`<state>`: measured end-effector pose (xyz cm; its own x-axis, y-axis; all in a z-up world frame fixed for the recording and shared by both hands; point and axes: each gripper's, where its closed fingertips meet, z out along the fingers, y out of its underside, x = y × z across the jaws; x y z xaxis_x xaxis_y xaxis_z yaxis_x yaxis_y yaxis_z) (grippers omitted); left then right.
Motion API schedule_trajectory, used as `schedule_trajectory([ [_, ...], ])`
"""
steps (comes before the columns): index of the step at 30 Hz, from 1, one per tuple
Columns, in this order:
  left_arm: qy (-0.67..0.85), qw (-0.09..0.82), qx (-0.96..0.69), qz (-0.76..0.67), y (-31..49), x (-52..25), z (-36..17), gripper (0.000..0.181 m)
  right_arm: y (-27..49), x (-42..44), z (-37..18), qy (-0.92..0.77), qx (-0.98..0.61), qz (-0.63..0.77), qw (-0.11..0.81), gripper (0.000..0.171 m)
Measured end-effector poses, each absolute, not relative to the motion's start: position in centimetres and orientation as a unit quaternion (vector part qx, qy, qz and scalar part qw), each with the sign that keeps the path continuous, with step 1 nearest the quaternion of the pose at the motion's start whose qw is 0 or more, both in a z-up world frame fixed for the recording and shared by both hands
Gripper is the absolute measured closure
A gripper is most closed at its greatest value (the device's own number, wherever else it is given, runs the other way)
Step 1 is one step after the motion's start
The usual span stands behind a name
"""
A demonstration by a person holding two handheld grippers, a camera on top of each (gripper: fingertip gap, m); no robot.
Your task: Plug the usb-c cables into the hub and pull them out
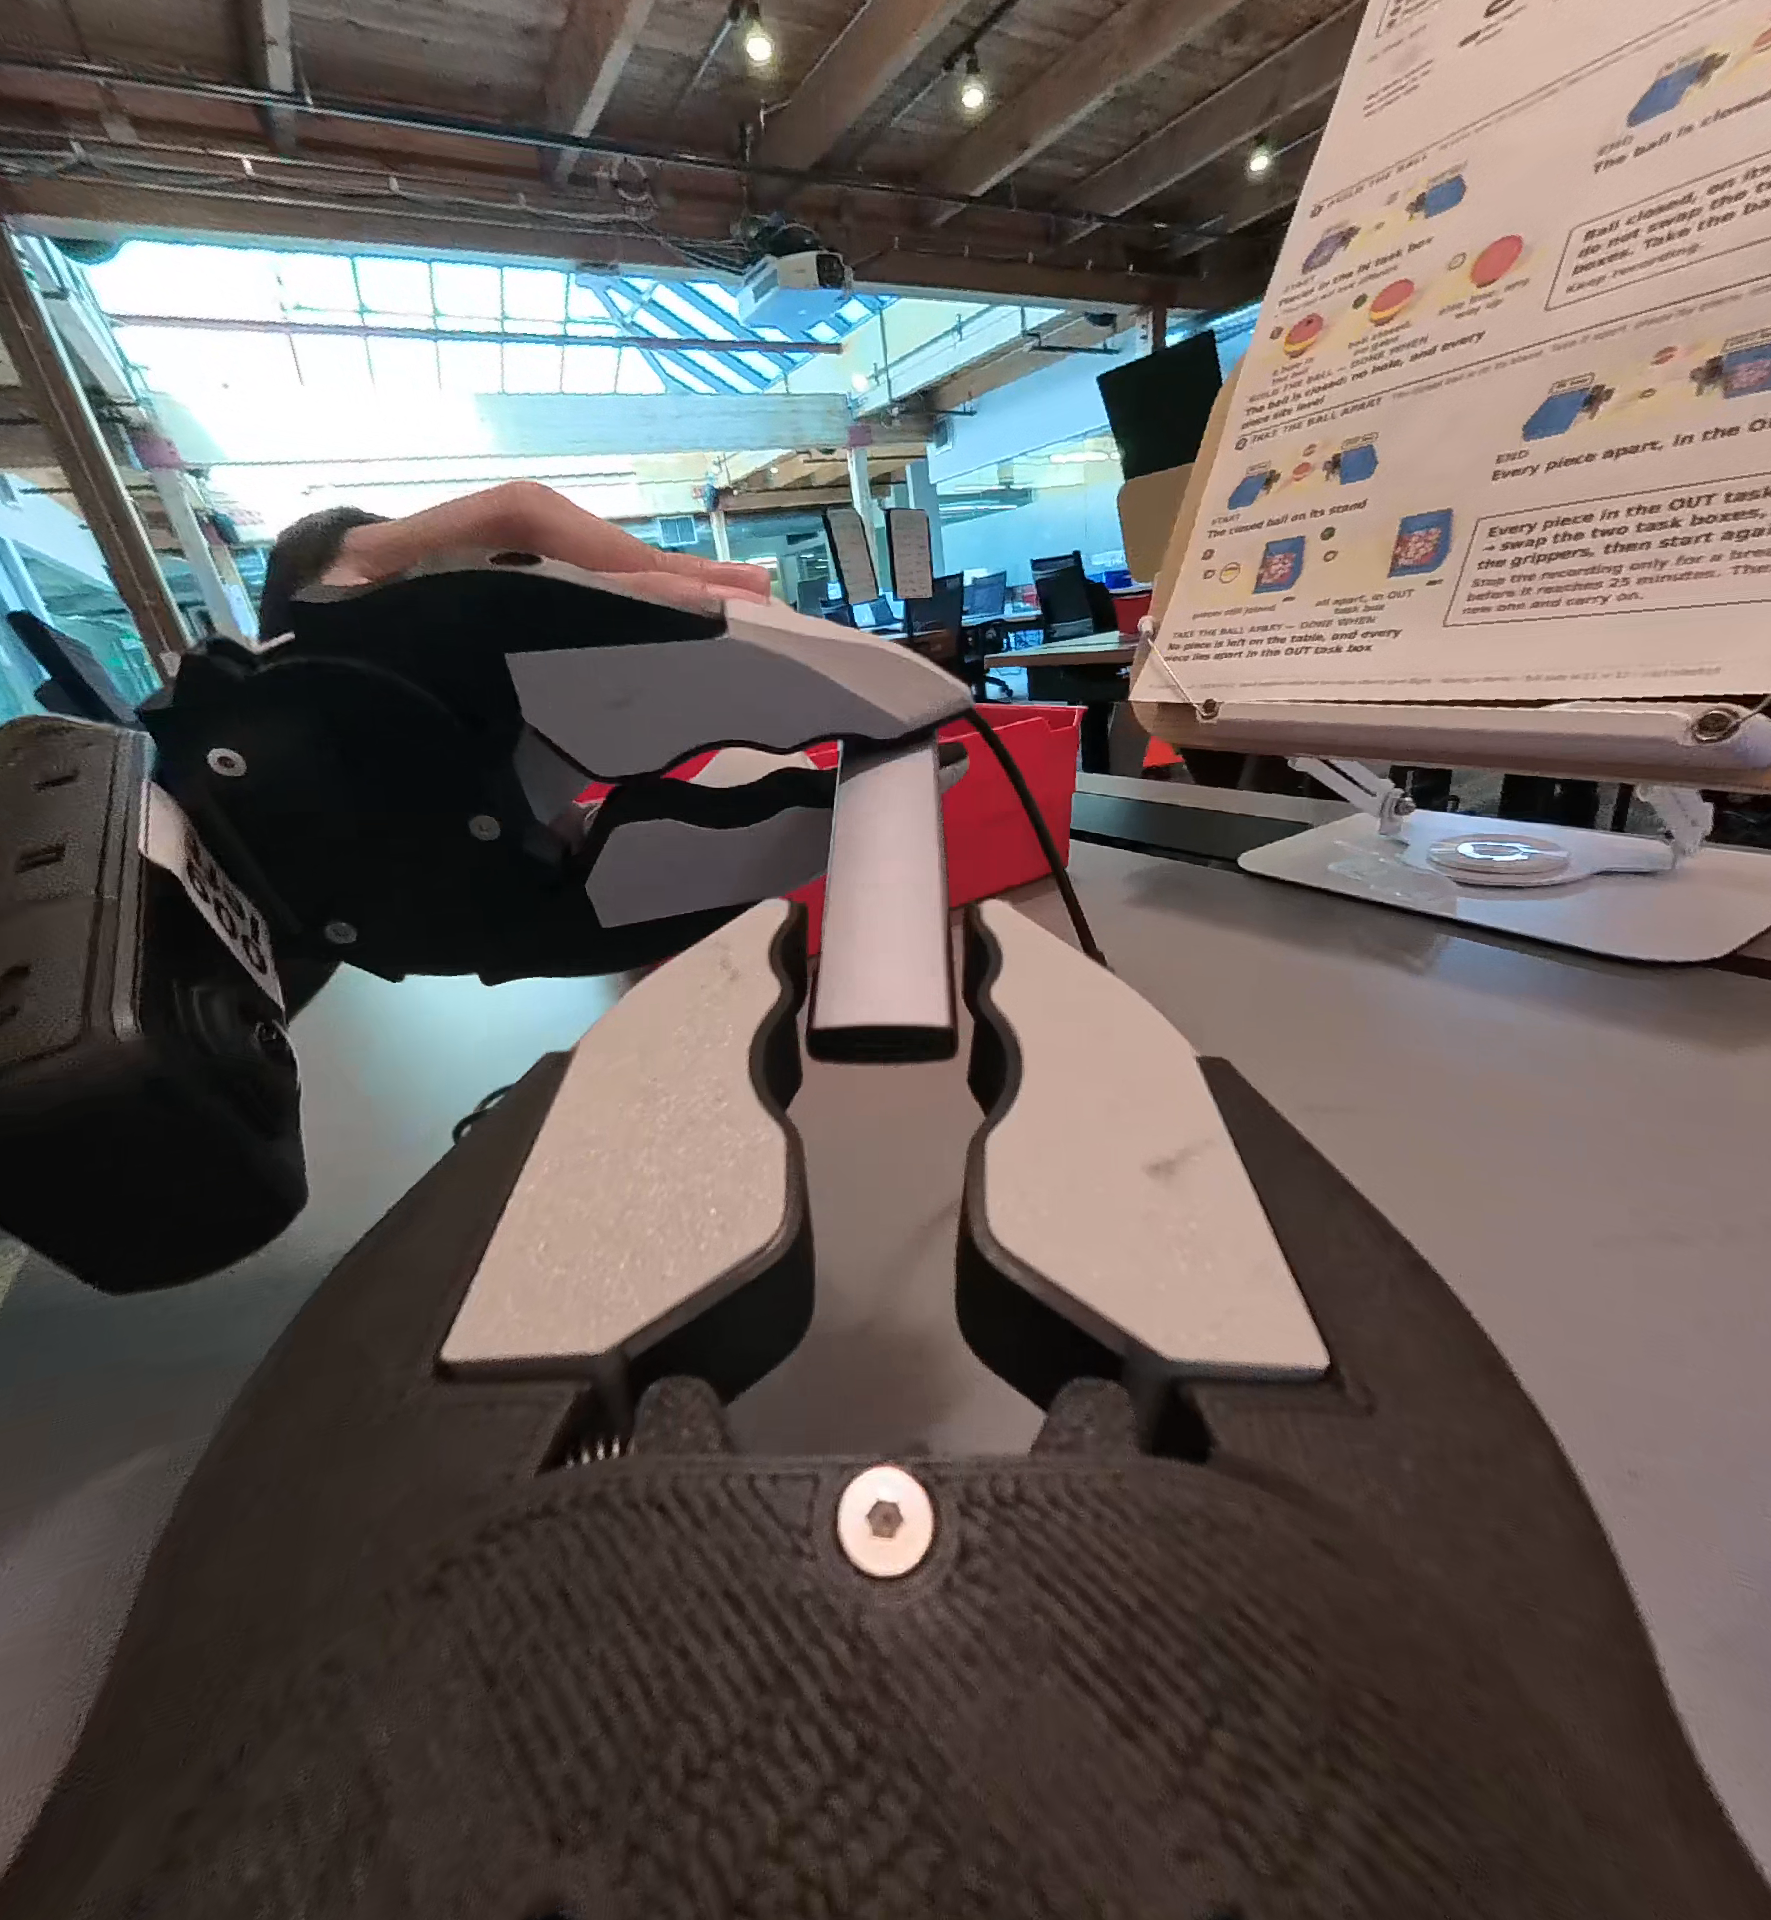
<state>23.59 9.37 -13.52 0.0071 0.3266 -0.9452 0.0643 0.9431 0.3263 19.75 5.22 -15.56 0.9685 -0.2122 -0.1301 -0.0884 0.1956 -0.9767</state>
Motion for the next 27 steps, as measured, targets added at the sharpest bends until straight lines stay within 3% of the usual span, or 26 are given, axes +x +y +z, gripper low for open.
schedule_trajectory([
  [9,0.690,0.706,0.133,0.090,9.1,23.9,-13.3,0.170,5.4,20.2,-16.1,0.137,-0.646,-0.046,0.749,0.147],
  [12,0.705,0.706,0.059,0.022,9.4,23.9,-13.3,0.166,5.3,20.3,-16.0,0.141,-0.644,-0.041,0.751,0.147],
  [16,0.710,0.681,-0.123,-0.129,11.4,23.3,-13.0,0.147,4.6,21.0,-15.8,0.166,-0.623,-0.021,0.764,0.147],
  [19,0.694,0.569,-0.299,-0.325,11.6,22.2,-14.1,0.143,4.0,21.7,-15.6,0.185,-0.607,-0.006,0.773,0.147],
  [23,0.615,0.310,-0.466,-0.555,8.2,20.5,-14.8,0.135,4.0,21.7,-15.5,0.178,-0.609,-0.041,0.772,0.147],
  [27,0.584,0.153,-0.522,-0.602,5.9,19.8,-15.2,0.134,4.3,21.3,-15.5,0.160,-0.618,-0.087,0.764,0.147],
])
